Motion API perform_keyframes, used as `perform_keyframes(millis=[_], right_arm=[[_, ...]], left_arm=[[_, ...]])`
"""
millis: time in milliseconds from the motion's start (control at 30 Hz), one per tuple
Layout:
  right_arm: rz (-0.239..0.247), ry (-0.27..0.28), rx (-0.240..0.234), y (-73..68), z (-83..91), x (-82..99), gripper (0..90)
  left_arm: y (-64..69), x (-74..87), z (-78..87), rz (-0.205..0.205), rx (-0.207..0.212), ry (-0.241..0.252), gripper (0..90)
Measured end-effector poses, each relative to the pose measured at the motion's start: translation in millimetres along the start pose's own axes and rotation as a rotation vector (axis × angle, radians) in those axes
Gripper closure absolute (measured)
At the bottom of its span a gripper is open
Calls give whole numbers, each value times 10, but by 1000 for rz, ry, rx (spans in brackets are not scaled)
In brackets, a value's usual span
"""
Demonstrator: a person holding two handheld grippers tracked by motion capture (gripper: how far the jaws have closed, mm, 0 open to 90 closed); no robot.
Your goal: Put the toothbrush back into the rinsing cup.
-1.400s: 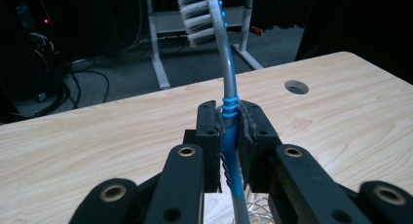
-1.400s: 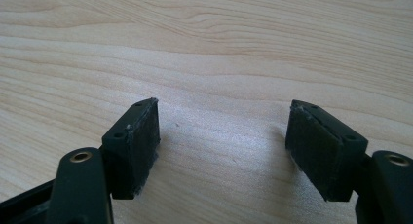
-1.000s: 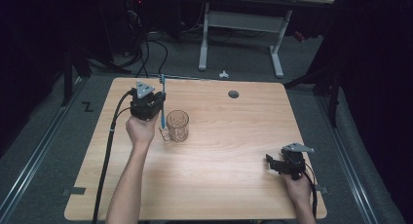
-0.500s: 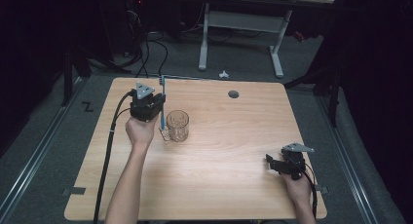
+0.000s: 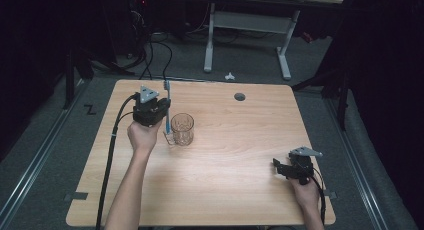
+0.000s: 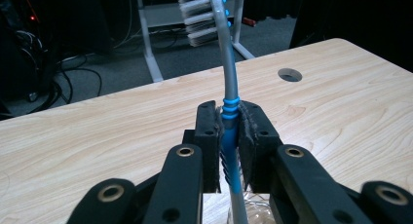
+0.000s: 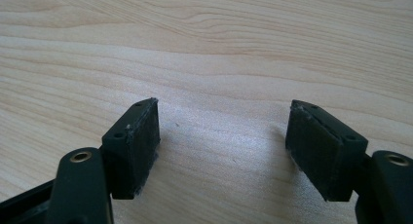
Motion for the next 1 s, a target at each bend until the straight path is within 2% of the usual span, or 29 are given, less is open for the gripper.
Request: perform_keyframes(millis=[367, 1000], right_arm=[[0, 0, 0, 0, 0, 0, 287], [0, 0, 0, 0, -1, -1, 288]], left_arm=[[37, 16, 76, -20, 21, -11, 791], [29, 98, 184, -14, 46, -30, 791]])
Point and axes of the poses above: each handheld gripper's, and its own axes: z roughly backward along the jaws, x roughly out of its underside, y roughly to its right, the point moved 7 cm from there along -z, roughly forward along the jaws, and after that the axes turned 2 degrees about -x, right-handed, at the moved point
